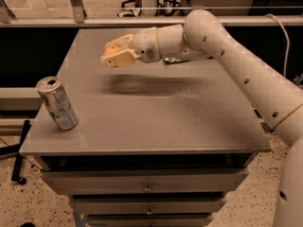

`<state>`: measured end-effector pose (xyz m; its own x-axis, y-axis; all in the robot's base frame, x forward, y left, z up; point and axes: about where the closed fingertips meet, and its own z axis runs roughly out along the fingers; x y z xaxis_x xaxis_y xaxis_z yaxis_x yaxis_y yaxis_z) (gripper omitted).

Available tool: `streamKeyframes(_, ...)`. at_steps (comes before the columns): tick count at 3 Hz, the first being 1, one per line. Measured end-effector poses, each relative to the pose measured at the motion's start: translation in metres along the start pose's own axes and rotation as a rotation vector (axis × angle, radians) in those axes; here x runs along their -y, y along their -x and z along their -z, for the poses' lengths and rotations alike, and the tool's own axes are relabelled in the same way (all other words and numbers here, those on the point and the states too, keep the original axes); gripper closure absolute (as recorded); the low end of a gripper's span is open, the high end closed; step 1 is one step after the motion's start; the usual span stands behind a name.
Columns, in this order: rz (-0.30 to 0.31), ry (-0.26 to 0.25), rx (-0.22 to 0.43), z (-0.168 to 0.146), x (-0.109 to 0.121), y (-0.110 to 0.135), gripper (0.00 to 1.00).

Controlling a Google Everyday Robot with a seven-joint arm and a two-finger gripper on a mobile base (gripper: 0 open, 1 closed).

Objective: Pick orange

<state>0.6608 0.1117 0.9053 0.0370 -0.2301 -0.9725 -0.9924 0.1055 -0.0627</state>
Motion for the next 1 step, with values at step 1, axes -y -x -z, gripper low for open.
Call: streamKeyframes(1,-0.002,0.024,0.008,-0.0014,-0.0069,0.0028,1.0)
